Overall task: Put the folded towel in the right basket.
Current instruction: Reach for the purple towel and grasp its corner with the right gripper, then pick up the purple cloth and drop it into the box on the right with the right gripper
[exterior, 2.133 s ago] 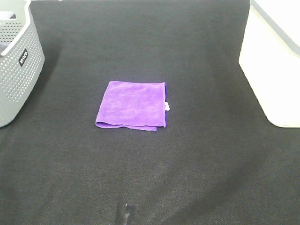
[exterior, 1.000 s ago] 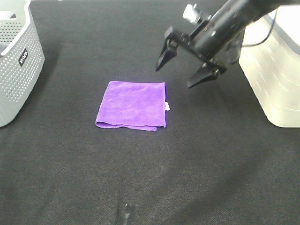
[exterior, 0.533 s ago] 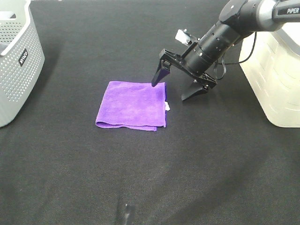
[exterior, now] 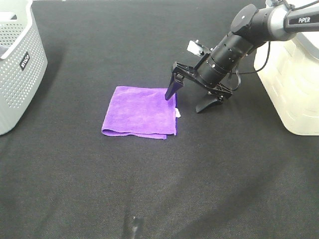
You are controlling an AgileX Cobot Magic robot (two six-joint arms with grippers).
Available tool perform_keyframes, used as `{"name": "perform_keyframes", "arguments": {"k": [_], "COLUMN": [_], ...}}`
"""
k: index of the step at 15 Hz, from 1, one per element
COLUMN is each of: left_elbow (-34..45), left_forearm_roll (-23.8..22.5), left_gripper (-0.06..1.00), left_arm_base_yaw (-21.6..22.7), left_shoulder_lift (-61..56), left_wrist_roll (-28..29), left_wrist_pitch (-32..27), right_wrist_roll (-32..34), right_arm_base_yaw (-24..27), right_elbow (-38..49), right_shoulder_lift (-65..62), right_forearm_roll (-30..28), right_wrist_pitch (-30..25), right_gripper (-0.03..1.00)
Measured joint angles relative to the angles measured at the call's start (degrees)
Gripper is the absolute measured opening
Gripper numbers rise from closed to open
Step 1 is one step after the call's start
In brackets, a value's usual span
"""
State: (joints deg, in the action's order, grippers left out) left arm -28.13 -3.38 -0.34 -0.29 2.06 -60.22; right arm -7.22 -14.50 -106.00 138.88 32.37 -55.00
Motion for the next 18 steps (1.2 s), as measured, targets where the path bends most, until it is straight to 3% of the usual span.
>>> {"name": "perform_keyframes", "arguments": {"k": [4, 7, 9, 12, 14, 16, 18], "left_elbow": [0.0, 0.0, 0.0, 0.0, 0.0, 0.0, 0.0], "left_forearm_roll": [0.0, 0.0, 0.0, 0.0, 0.0, 0.0, 0.0], "left_gripper": [0.99, 0.99, 0.99, 0.99, 0.99, 0.99, 0.99], "left_arm_base_yaw": [0.0, 0.0, 0.0, 0.0, 0.0, 0.0, 0.0], "left_shoulder_lift": [0.0, 0.0, 0.0, 0.0, 0.0, 0.0, 0.0], "left_wrist_roll": [0.0, 0.0, 0.0, 0.0, 0.0, 0.0, 0.0], "left_wrist_pitch": [0.0, 0.0, 0.0, 0.0, 0.0, 0.0, 0.0], "right_wrist_roll": [0.1, -0.1, -0.2, -0.2, -0.2, -0.2, 0.1], "right_arm_base_yaw": [-1.2, -5.0, -8.8, -11.0, -11.0, -10.8, -10.0], "right_elbow": [-0.3, -1.4, -3.6, -6.4, -10.0, -16.6, -24.9], "right_shoulder_lift": [2.1, 4.6, 7.2, 8.9, 10.1, 11.5, 12.1], "right_forearm_roll": [2.3, 8.4, 12.4, 11.3, 8.8, 5.8, 3.8], "right_wrist_pitch": [2.0, 6.1, 8.3, 8.7, 5.8, 0.1, -10.0], "right_gripper": [0.89, 0.82, 0.69, 0.39, 0.1, 0.1, 0.1]}}
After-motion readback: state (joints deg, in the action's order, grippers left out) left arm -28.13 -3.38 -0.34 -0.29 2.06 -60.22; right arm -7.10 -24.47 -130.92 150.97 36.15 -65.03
